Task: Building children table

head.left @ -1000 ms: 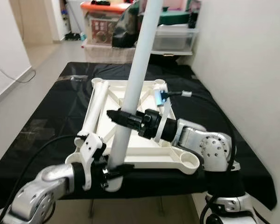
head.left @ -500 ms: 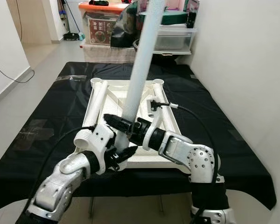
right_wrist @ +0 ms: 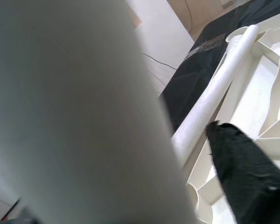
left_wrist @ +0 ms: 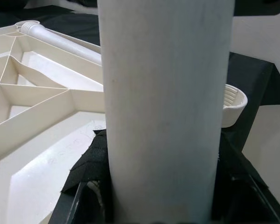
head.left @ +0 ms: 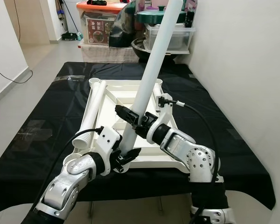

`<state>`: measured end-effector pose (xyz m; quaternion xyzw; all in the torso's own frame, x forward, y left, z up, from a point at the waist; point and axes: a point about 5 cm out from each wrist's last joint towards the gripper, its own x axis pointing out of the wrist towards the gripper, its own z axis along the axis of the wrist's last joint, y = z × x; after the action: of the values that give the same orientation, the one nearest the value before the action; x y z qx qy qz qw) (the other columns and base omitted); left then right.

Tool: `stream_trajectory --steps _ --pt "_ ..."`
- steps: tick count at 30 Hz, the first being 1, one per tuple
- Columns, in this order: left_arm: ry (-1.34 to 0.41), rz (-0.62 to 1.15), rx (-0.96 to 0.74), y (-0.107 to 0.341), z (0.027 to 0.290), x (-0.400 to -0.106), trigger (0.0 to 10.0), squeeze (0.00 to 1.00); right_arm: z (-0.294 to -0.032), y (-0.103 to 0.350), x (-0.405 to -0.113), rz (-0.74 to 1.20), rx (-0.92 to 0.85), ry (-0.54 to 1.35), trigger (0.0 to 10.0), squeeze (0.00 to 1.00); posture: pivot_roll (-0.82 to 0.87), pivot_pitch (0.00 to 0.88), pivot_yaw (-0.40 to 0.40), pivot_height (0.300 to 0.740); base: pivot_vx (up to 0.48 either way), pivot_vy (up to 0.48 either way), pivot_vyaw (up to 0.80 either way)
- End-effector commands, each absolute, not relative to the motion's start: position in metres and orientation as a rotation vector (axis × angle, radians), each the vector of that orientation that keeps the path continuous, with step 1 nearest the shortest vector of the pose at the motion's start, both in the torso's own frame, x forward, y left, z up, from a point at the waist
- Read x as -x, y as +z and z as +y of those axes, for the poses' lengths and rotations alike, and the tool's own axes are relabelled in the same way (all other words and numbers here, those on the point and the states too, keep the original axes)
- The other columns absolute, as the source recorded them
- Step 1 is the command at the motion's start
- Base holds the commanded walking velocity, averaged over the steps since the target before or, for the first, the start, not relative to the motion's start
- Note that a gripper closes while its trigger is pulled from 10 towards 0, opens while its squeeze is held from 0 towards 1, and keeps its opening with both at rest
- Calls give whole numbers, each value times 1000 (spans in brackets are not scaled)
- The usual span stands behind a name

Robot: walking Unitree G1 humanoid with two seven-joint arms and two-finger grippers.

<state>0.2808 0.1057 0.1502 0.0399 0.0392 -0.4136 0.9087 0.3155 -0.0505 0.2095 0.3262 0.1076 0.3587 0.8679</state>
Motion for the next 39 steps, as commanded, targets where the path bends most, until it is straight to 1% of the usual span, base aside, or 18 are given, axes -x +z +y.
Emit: stream_trajectory --steps 1,18,19,20,21,22,28,29,31,32,33,34,37,39 --pt "-899 22 -95 160 97 -282 0 0 -40 199 -310 246 -721 743 0 0 57 0 -89 740 0 0 0" --pt "-938 -2 -94 165 92 -282 0 0 -39 199 -311 218 -715 743 0 0 59 0 -83 740 0 0 0" --pt "-943 -8 -107 165 92 -282 0 86 -39 199 -312 214 -714 742 0 0 60 0 -83 740 0 0 0" --pt "-931 -14 -124 165 93 -283 0 1000 -40 200 -312 208 -712 741 0 0 60 0 -82 740 0 0 0" --pt "-922 -18 -136 165 94 -284 0 1000 -40 200 -312 204 -711 740 0 0 60 0 -82 740 0 0 0" --pt "-928 -14 -139 165 95 -283 10000 1000 -41 201 -313 200 -709 739 0 0 62 0 -81 740 0 0 0" --pt "-908 -28 -118 169 100 -284 10000 1000 -43 201 -314 187 -708 730 0 0 63 0 -81 740 0 0 0" --pt "-861 -67 -97 177 109 -286 10000 1000 -50 202 -317 172 -702 711 0 0 66 0 -81 740 0 0 0" --pt "-861 -67 -97 177 109 -286 10000 1000 -50 202 -317 172 -702 711 0 0 66 0 -81 740 0 0 0" --pt "-827 -97 -76 184 117 -286 10000 1000 -64 205 -323 150 -687 681 0 0 68 0 -83 740 0 0 0" --pt "-827 -97 -76 184 117 -286 10000 1000 -64 205 -323 150 -687 681 0 0 68 0 -83 740 0 0 0" --pt "-812 -108 -59 187 123 -283 10000 1000 -79 207 -329 131 -667 652 0 0 69 0 -83 740 0 0 0" --pt "-808 -109 -54 187 125 -283 10000 1000 -84 207 -331 125 -658 642 0 0 69 0 -83 740 0 0 0" --pt "-807 -108 -48 188 129 -279 10000 1000 -100 208 -336 115 -621 613 0 0 69 0 -85 740 0 0 0"
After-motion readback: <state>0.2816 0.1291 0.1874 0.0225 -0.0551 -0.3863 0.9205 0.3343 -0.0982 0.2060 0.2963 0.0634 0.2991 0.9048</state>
